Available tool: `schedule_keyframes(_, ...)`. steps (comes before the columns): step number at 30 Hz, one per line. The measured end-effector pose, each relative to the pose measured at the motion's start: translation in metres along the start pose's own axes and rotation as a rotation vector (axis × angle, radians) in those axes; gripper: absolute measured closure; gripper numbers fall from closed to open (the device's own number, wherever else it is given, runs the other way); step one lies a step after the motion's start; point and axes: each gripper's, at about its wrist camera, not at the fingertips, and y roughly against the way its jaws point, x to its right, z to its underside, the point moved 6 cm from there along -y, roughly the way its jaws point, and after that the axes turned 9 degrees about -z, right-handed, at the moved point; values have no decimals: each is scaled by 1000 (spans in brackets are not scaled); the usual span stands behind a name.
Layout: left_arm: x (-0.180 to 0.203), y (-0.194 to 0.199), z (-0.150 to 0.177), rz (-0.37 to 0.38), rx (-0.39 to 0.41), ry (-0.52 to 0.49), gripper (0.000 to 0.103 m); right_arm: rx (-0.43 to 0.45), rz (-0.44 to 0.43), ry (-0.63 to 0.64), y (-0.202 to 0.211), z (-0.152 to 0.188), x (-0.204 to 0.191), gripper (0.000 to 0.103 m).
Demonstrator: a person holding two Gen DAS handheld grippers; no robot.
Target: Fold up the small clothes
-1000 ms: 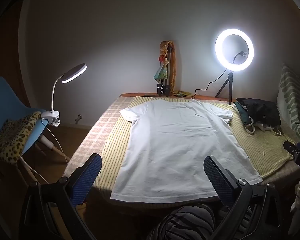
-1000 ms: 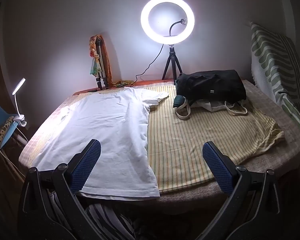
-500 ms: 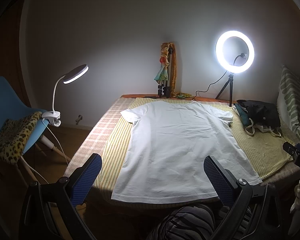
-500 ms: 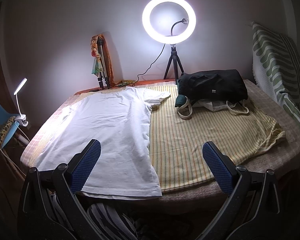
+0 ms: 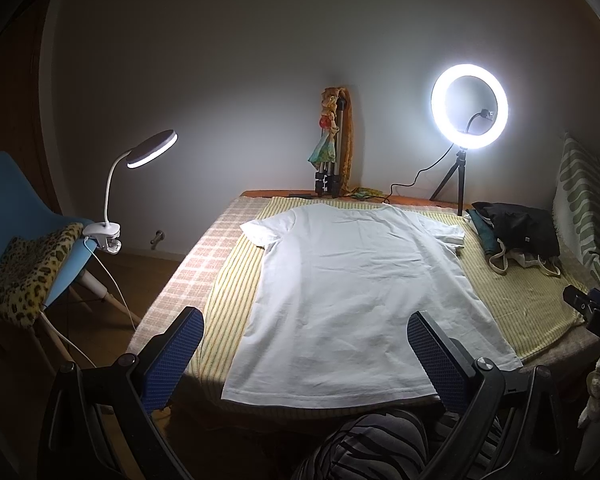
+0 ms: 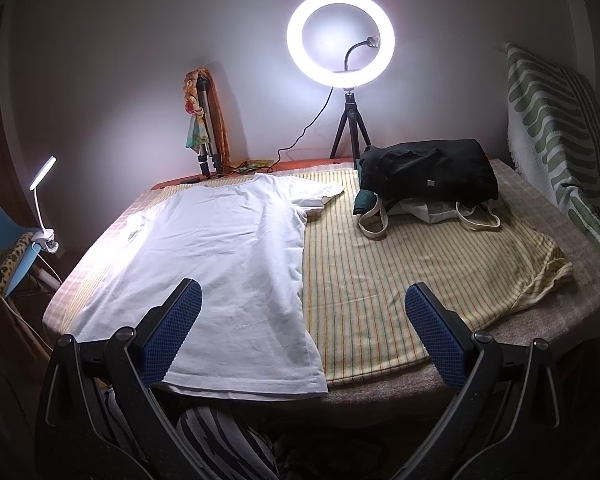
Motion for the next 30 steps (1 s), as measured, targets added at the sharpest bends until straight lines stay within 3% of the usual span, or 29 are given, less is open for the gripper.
schedule_keyframes(30,-3,1,3,-1,1,7,0,-5,-8,-1,-2,2,-3,0)
